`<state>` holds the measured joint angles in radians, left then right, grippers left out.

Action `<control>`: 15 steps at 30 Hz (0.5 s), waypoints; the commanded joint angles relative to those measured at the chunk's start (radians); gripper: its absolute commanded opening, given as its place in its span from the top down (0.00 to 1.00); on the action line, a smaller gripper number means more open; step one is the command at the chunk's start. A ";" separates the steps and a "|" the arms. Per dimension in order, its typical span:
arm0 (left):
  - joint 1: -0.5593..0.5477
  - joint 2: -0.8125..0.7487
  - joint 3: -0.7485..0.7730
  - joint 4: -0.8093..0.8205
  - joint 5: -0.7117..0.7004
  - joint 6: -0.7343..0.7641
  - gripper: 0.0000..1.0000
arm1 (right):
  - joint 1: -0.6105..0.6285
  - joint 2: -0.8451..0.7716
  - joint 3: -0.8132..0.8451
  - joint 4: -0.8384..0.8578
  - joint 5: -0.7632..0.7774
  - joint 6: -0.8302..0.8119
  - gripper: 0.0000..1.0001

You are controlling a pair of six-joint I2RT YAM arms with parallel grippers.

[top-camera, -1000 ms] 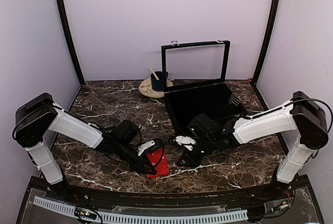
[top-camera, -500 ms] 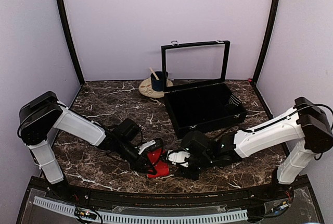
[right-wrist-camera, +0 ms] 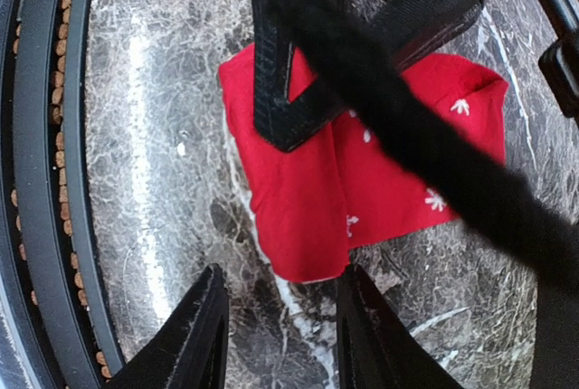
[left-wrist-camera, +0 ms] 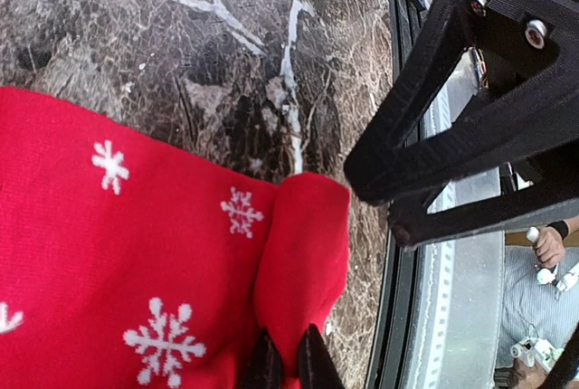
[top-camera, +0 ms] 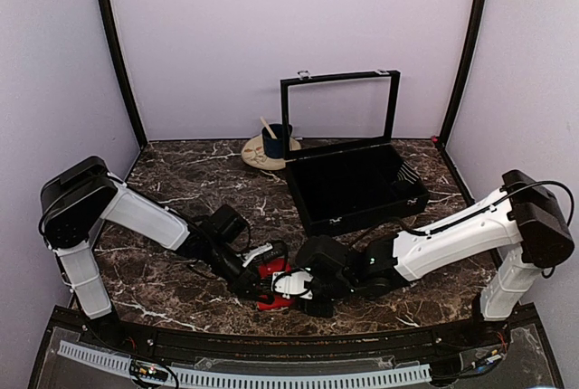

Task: Roll the socks
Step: Roll the sock at the center of the board.

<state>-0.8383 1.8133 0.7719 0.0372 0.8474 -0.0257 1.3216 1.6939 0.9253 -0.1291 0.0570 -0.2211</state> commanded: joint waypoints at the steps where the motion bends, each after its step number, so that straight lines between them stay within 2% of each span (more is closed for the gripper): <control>1: 0.005 0.055 -0.011 -0.131 -0.059 0.035 1.00 | 0.010 0.030 0.045 -0.008 0.001 -0.048 0.61; 15: 0.014 0.079 0.017 -0.164 -0.026 0.054 1.00 | 0.009 0.102 0.089 -0.036 -0.018 -0.114 0.61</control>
<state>-0.8246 1.8481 0.8070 -0.0097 0.8959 0.0006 1.3216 1.7741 0.9894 -0.1650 0.0486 -0.3099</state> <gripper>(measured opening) 0.056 0.385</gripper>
